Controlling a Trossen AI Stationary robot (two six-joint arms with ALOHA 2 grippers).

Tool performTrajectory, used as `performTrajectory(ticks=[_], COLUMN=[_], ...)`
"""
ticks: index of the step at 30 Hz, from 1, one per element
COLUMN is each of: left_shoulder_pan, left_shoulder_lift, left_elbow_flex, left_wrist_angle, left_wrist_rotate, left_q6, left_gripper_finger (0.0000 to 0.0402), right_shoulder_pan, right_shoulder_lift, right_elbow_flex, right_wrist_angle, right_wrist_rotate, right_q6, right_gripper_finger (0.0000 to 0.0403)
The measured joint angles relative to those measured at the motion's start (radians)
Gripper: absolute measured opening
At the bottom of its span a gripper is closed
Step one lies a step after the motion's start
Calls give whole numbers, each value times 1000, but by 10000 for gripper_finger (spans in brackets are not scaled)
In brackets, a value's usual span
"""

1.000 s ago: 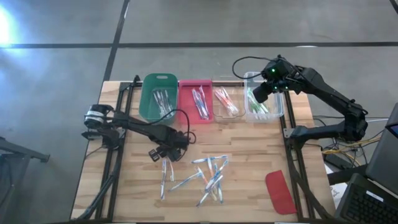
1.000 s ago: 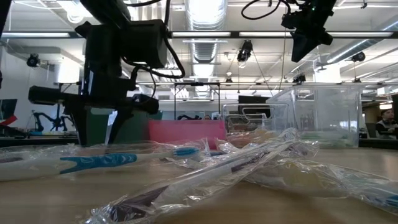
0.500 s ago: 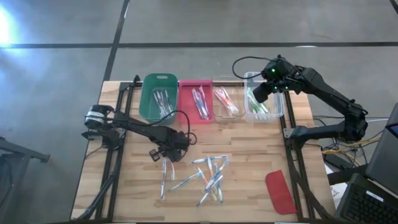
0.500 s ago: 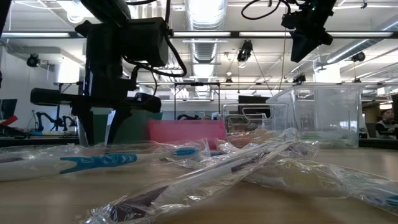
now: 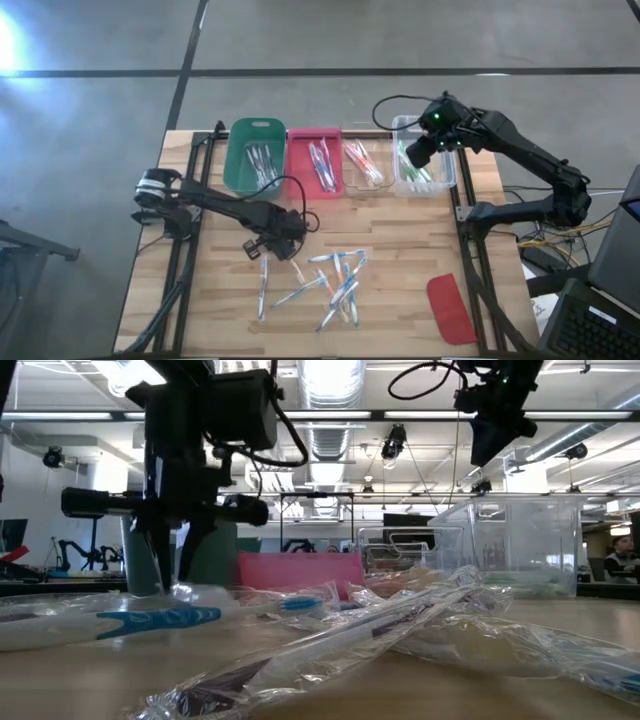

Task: Pick & Place Toothbrushes
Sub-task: Put the orange toothbrush into the transparent bin

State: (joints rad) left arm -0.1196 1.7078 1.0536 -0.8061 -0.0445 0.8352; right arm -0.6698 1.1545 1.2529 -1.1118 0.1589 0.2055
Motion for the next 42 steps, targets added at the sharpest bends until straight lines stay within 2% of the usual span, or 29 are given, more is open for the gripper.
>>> performTrajectory(ticks=[4,6,10,16,21,27,31,35,38,42], left_shoulder_pan=[-2,-5,-18,-29,-25,-17,-7,5,15,32], left_shoulder_lift=[-25,-41,-69,-111,-120,-120,-120,-117,-117,-116], left_elbow_flex=[37,61,129,208,236,236,236,236,235,235], left_wrist_angle=[-41,-72,-139,-93,99,422,667,879,978,1060], left_wrist_rotate=[-6,-42,-209,-461,-601,-654,-655,-655,-648,-586], left_q6=[0,0,6,91,277,618,805,973,1104,1183], left_gripper_finger=[28,33,29,24,26,27,27,27,27,28], right_shoulder_pan=[0,0,2,37,99,195,258,312,339,360], right_shoulder_lift=[0,0,-8,-64,-153,-266,-315,-337,-336,-328], right_elbow_flex=[-21,-32,-47,-68,-123,-217,-287,-337,-344,-348], right_wrist_angle=[0,0,-1,57,175,356,501,621,643,702], right_wrist_rotate=[0,0,-20,-179,-357,-504,-555,-564,-564,-563], right_q6=[-4,-3,-15,-26,-29,51,111,158,170,188], right_gripper_finger=[83,74,59,47,56,73,85,96,104,116])
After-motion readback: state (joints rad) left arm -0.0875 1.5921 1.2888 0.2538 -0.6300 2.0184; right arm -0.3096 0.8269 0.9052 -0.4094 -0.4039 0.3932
